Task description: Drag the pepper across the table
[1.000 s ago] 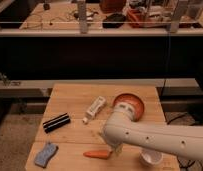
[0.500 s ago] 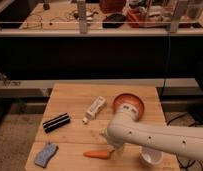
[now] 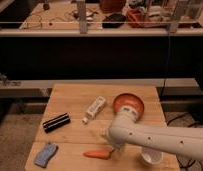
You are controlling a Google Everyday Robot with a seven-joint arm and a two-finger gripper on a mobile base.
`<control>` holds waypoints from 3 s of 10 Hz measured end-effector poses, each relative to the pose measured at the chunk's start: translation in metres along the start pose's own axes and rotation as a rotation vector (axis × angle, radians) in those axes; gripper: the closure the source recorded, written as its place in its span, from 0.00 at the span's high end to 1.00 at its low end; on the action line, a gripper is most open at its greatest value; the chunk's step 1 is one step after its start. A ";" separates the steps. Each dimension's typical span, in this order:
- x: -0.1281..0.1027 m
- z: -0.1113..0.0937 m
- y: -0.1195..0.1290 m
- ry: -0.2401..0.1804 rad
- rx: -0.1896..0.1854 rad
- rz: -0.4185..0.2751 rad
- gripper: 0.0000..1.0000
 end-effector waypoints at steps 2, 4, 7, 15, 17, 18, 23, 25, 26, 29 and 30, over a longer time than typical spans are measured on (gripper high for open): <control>0.000 0.005 0.000 -0.001 -0.001 -0.004 0.80; 0.001 0.010 0.001 0.000 0.000 -0.004 0.80; 0.000 0.019 -0.001 0.001 0.001 -0.012 0.80; -0.002 0.029 -0.003 0.010 -0.005 -0.002 0.80; -0.002 0.031 -0.003 0.014 -0.005 0.003 0.80; -0.003 0.032 -0.003 0.015 -0.005 0.005 0.80; -0.003 0.038 -0.006 0.028 -0.006 0.011 0.80; -0.002 0.040 -0.006 0.034 -0.007 0.018 0.80; -0.003 0.041 -0.007 0.035 -0.007 0.018 0.80; -0.002 0.044 -0.008 0.042 -0.007 0.024 0.80; -0.001 0.044 -0.008 0.045 -0.006 0.028 0.80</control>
